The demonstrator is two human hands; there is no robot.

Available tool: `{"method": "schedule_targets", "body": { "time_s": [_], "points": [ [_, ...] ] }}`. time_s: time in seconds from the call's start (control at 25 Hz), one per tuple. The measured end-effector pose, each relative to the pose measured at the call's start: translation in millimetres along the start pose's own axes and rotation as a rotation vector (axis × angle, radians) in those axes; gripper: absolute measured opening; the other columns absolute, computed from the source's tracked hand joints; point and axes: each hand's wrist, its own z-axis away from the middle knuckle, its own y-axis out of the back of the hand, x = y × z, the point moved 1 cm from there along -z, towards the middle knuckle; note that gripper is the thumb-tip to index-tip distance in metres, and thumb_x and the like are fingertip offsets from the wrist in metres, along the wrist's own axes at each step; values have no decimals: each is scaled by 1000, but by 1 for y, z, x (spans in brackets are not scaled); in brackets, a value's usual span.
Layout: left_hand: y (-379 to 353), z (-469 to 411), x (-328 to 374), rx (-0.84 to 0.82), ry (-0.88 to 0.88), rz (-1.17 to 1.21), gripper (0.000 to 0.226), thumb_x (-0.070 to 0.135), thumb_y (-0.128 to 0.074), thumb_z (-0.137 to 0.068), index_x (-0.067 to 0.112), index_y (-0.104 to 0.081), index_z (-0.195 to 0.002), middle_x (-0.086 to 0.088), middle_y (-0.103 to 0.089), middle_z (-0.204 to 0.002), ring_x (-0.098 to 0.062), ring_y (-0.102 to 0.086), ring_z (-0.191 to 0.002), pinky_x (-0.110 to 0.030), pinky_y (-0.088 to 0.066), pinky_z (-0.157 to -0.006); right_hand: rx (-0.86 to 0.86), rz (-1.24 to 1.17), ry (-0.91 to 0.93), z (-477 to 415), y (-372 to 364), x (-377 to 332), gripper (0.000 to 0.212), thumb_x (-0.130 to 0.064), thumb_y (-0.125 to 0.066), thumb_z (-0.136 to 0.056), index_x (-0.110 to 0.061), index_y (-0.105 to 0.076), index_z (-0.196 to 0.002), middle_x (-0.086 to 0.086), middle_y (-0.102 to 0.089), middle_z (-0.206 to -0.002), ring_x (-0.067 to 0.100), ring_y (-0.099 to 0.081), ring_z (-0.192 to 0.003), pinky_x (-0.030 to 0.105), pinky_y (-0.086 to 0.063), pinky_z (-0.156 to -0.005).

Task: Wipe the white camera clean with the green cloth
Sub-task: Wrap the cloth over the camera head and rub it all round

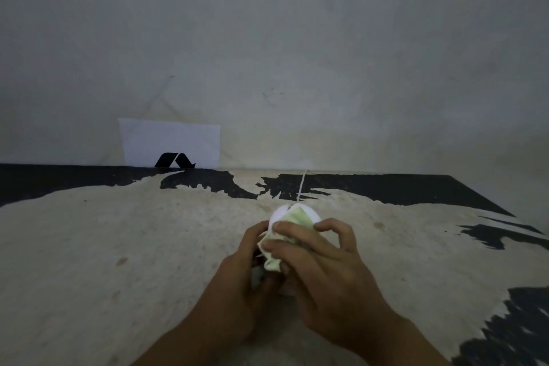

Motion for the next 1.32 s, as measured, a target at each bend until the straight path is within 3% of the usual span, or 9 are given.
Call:
{"method": "schedule_targets", "body": {
  "time_s": [0.12, 0.2, 0.36, 0.48, 0.68, 0.88, 1.0, 1.16, 1.32],
  "points": [
    [1, -2, -2, 53, 26, 7, 41, 59, -54, -74, 71, -28, -104, 28, -67, -101, 12, -60, -94, -6, -45, -83, 18, 9, -58, -2, -2, -2, 35, -28, -32, -101, -18, -62, -115, 0, -66, -124, 9, -53, -123, 37, -32, -98],
    [1, 0, 0, -38, 5, 63, 50, 52, -59, -74, 57, -33, -117, 39, -58, -109, 13, -55, -103, -8, -46, -86, 104, -29, -189, -1, 1, 4, 34, -28, -29, -102, -18, -58, -117, -3, -65, -124, 5, -52, -121, 34, -34, -97],
    [2, 1, 2, -59, 0, 98, 60, 47, -63, -75, 46, -31, -126, 24, -54, -125, 5, -52, -113, -28, -46, -100, 199, -232, -603, 2, 0, 11, 22, -38, -33, -96, -43, -52, -106, -26, -62, -96, -7, -54, -88, 9, -40, -73],
    [2, 0, 2, -45, 3, 91, 62, 50, -62, -71, 46, -31, -125, 22, -53, -126, 4, -52, -113, -29, -46, -100, 190, -371, -714, 5, -7, 11, 22, -50, -37, -92, -44, -52, -107, -22, -65, -91, 1, -62, -80, 11, -46, -65],
    [1, -2, -2, -53, 1, 109, 62, 53, -65, -72, 48, -32, -124, 20, -56, -124, -3, -55, -113, -36, -48, -98, 196, -394, -548, 5, -4, 12, 43, -58, -40, -93, -31, -57, -123, -16, -58, -129, 1, -52, -121, 31, -49, -96],
    [2, -3, 0, -39, -6, 75, 49, 49, -60, -68, 56, -34, -109, 52, -53, -95, 23, -51, -96, -1, -45, -75, 213, -345, -525, 4, -10, 7, 46, -52, -52, -89, -27, -55, -127, -12, -55, -133, 1, -49, -125, 30, -46, -101],
    [2, -4, 0, -34, 6, 55, 45, 53, -59, -72, 55, -33, -108, 40, -54, -96, 21, -53, -94, 0, -44, -74, 163, -320, -537, 6, -13, 12, 53, -44, -62, -84, -42, -42, -133, -22, -47, -137, -8, -41, -128, 24, -40, -105],
    [1, -3, 2, -33, 4, 47, 49, 57, -58, -70, 58, -30, -110, 39, -47, -105, 24, -49, -97, 2, -41, -77, 129, -103, -164, 4, -8, 13, 33, -21, -55, -91, -11, -60, -123, 3, -60, -129, 12, -47, -130, 34, -38, -107],
    [2, -4, 4, -52, 14, 22, 60, 47, -59, -73, 46, -28, -123, 28, -49, -115, 8, -53, -105, -14, -44, -93, 4, 10, -36, 0, -2, 12, 32, -26, -47, -96, -11, -62, -121, 2, -58, -133, 15, -42, -134, 34, -32, -109]
  ]
}}
